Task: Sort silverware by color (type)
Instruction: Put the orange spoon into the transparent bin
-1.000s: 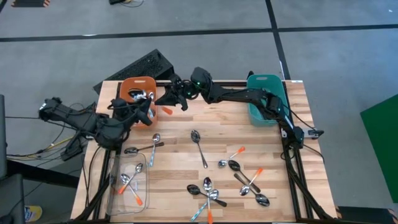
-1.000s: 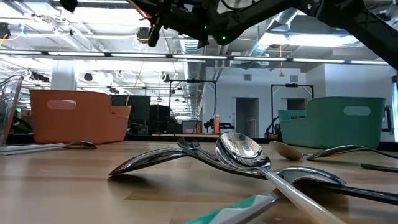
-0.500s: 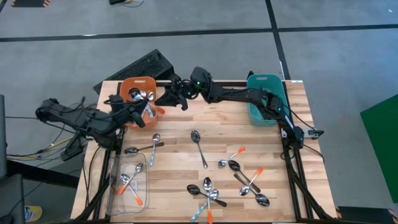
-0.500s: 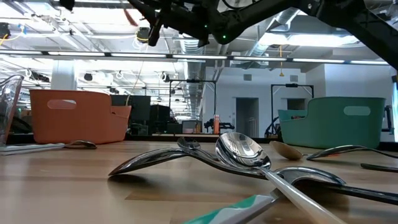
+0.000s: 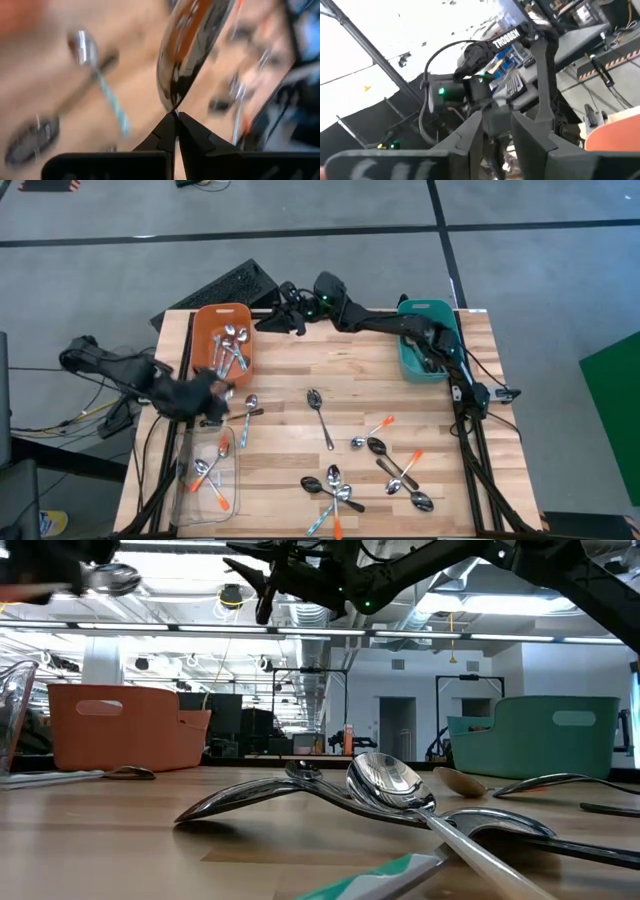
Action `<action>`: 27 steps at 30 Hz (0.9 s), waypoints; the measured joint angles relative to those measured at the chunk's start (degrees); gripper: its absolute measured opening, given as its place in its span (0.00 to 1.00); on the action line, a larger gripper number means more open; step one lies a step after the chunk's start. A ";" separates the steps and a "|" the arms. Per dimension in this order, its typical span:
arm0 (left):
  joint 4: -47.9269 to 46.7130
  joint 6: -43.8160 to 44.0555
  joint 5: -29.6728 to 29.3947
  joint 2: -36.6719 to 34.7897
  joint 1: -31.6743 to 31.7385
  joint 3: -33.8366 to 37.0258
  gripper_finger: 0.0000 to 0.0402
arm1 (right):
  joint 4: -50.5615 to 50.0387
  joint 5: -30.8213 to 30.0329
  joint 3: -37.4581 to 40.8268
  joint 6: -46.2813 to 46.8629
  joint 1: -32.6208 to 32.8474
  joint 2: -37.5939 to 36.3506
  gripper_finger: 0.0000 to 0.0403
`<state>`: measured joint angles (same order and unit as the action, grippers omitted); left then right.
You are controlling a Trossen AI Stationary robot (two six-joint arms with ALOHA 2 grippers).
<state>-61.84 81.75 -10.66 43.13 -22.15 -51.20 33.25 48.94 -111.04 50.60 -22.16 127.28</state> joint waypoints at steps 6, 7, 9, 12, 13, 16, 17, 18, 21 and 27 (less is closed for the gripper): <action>3.73 6.39 6.69 7.56 -10.11 0.00 0.00 | -13.03 1.91 0.02 -8.89 0.70 -4.16 0.27; 4.11 8.24 6.27 8.58 -12.23 0.00 0.00 | -17.16 1.46 0.02 -12.24 0.91 -4.94 0.27; 4.14 12.71 4.99 10.45 -16.70 0.00 0.00 | -26.03 -0.23 0.02 -19.57 1.39 -6.79 0.27; 4.91 19.40 1.39 13.07 -23.37 0.00 0.00 | -36.04 -2.94 0.03 -28.25 1.48 -9.07 0.27; 5.15 21.84 0.17 13.80 -25.39 0.00 0.00 | -38.22 -3.17 0.05 -29.86 1.35 -9.93 0.27; 6.43 28.77 -2.47 15.50 -30.25 0.00 0.00 | -40.36 -3.88 0.07 -32.49 0.82 -12.36 0.27; 6.35 31.10 -2.98 16.12 -31.69 0.00 0.00 | -40.45 -3.89 0.07 -32.49 0.47 -13.28 0.27; 6.21 33.10 -3.55 16.81 -33.02 0.00 0.00 | -40.43 -3.90 0.07 -32.56 0.12 -14.19 0.27; 6.25 35.53 -3.93 19.41 -35.43 0.00 0.00 | -40.51 -4.63 0.07 -33.02 -1.24 -16.77 0.27; 6.00 35.40 -1.72 24.48 -34.41 -0.02 0.00 | -46.61 -7.03 0.04 -33.13 -4.55 -21.07 0.27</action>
<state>-55.84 117.14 -12.38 67.61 -56.56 -51.22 -13.36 41.91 -111.00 17.47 -26.71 106.21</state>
